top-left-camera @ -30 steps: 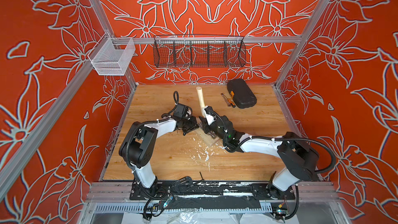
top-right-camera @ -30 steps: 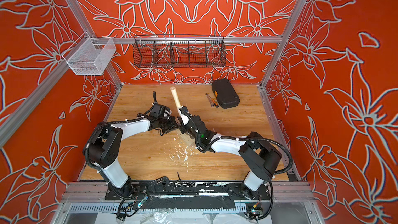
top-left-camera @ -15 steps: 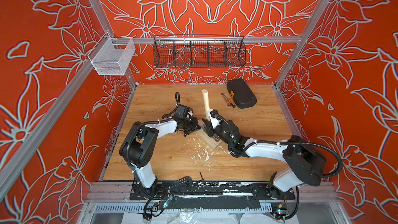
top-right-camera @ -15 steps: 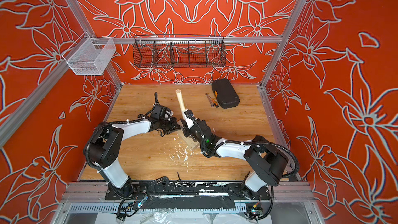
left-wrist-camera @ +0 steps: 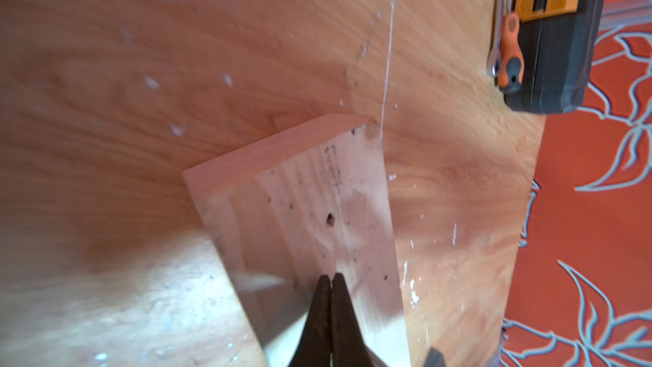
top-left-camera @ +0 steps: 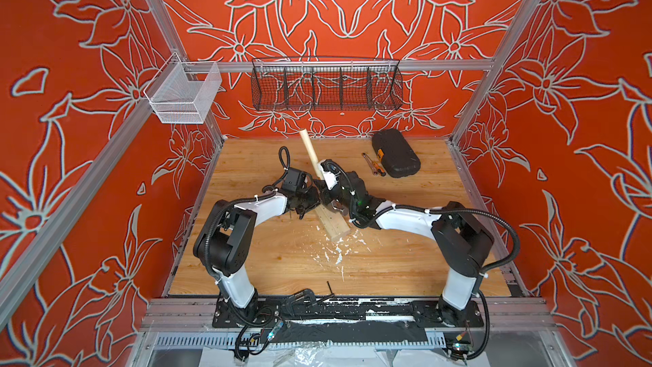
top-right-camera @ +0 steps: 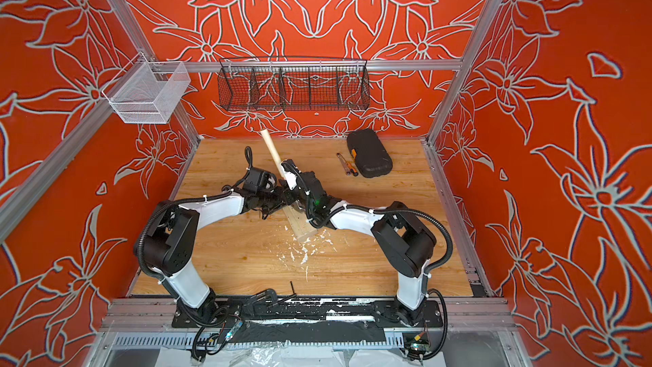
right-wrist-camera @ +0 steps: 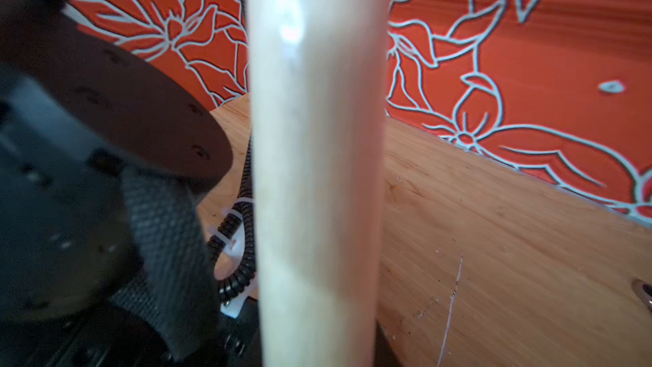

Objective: Use a claw hammer to pull out a nail
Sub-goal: Remove the nail from the mounting plate.

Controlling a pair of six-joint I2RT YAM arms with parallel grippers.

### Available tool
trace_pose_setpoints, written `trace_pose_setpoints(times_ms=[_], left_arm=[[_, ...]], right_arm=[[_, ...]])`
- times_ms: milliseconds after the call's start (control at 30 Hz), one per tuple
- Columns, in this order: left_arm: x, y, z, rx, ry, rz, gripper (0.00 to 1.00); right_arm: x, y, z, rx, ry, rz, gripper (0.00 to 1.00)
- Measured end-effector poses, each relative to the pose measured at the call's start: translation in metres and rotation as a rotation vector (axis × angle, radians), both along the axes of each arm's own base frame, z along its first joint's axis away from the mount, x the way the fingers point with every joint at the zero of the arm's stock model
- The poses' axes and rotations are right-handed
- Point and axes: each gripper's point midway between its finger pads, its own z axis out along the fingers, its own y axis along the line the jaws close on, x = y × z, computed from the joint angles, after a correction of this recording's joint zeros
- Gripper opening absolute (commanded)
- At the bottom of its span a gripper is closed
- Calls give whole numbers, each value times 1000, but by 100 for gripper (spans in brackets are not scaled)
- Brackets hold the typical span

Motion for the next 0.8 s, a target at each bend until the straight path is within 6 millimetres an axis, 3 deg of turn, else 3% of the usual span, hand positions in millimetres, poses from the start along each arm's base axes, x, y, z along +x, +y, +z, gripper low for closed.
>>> trace_pose_setpoints(times_ms=[267,433,600,800], left_arm=[[26,37,4,49,2,92,0],[44,48,7,73,8,93,2],[50,49,6,75,32,63,2],[43,42,1,27,65,28,2]], right_arm=[[35,22,4,34,36,19,0],[48,15,4,65,58,8,0],[41,4,1,110,33,14,0],[14,-16,-2,127,9,40,0]])
